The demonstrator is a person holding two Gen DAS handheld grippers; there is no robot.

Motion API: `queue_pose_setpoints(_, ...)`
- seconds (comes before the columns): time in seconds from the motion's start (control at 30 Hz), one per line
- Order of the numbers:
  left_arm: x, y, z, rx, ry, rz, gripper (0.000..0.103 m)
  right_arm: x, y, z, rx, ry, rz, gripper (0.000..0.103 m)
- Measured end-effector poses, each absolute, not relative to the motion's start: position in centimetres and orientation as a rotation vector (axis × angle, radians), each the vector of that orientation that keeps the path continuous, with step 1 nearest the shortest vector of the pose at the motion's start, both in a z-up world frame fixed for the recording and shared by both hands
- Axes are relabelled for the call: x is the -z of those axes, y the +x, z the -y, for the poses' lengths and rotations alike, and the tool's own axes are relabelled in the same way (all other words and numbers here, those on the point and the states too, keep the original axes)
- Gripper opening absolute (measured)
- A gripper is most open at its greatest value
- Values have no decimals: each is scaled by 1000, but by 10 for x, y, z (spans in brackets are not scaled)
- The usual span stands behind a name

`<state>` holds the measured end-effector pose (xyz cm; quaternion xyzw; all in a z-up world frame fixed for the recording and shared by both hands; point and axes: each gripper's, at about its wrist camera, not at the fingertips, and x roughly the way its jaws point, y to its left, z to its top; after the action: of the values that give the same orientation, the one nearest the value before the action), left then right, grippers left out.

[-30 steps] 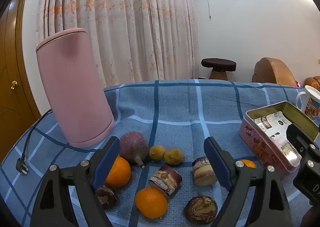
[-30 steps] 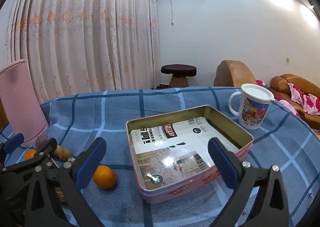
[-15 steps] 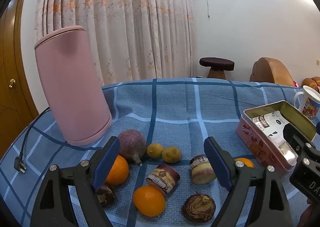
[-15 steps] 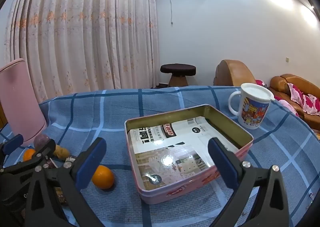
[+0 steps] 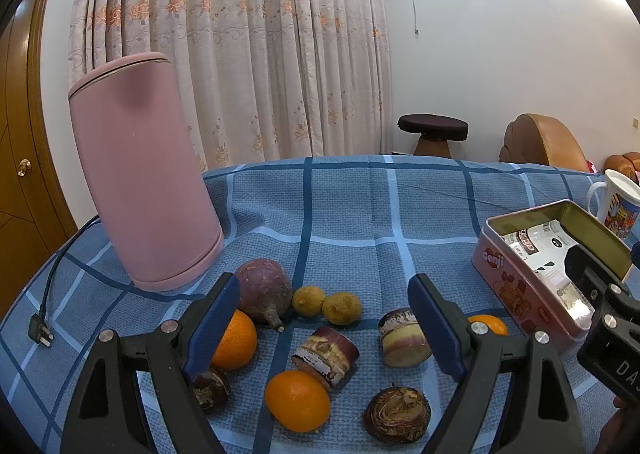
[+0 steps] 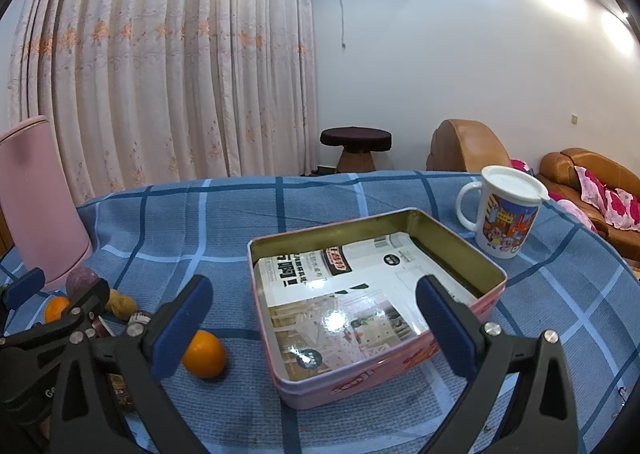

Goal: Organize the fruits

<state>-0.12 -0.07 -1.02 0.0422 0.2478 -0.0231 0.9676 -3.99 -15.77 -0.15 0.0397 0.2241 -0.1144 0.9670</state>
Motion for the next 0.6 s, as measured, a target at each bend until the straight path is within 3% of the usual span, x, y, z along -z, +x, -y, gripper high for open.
queue_pose_setpoints(0.6,9,-1,1,46,83,-502,87,0,-41,159,232,81,-449,103)
